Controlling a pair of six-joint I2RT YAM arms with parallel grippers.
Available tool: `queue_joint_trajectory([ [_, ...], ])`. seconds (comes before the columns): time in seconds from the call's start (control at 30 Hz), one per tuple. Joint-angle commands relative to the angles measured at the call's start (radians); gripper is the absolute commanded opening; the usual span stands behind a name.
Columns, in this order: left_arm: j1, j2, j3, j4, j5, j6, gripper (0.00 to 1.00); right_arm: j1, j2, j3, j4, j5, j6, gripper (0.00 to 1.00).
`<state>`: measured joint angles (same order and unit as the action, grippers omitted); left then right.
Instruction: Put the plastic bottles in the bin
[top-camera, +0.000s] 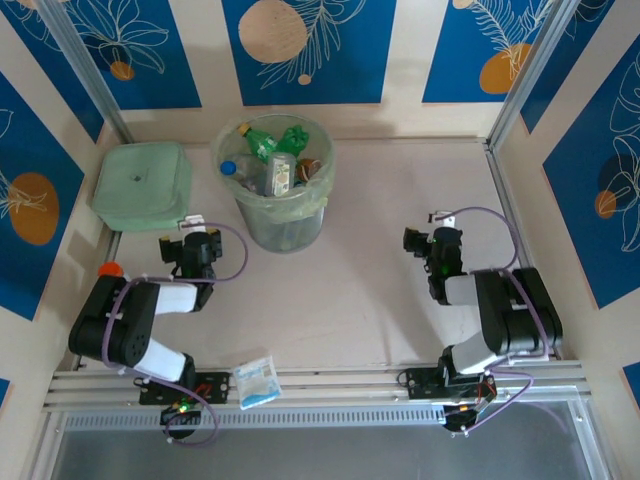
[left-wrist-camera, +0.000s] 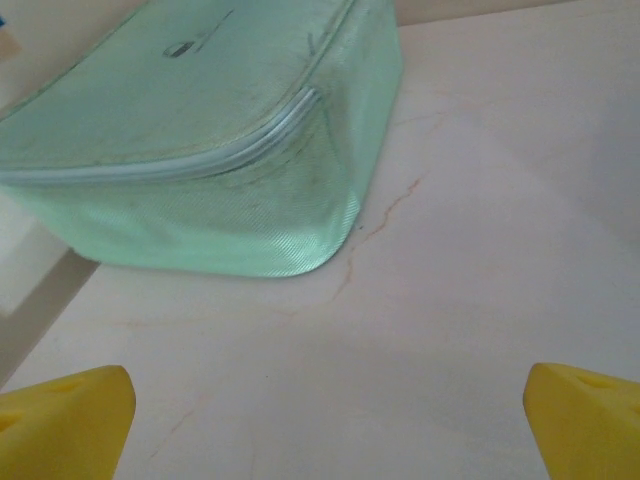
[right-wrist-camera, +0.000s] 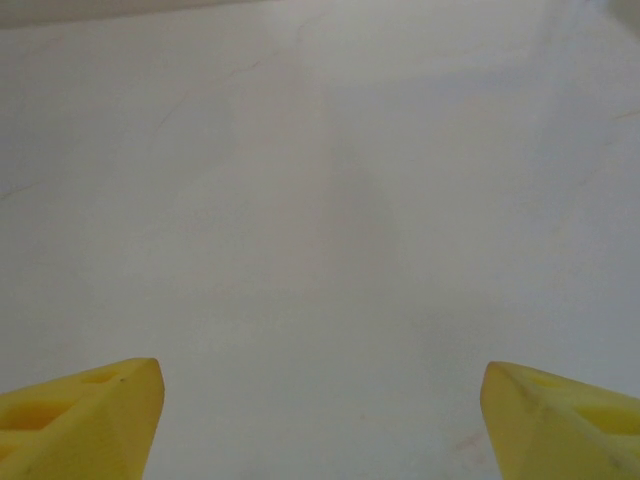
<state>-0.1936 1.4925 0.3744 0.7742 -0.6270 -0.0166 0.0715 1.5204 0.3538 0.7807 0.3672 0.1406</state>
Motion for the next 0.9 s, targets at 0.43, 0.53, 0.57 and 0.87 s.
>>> queue_joint_trajectory([
  [0.43,0.108,0.067,-0.020,0.195,0.395,0.017,0.99,-0.054,-0.001,0.046,0.057,-0.155,-0.013,0.99],
  [0.53,0.105,0.068,-0.025,0.210,0.392,0.023,0.99,-0.055,-0.001,0.047,0.057,-0.155,-0.013,0.99],
  [0.57,0.105,0.076,-0.026,0.224,0.393,0.026,0.99,-0.053,0.000,0.047,0.054,-0.154,-0.013,0.99],
  [0.87,0.105,0.073,-0.016,0.202,0.431,0.038,0.99,-0.053,0.001,0.048,0.054,-0.154,-0.013,0.99],
])
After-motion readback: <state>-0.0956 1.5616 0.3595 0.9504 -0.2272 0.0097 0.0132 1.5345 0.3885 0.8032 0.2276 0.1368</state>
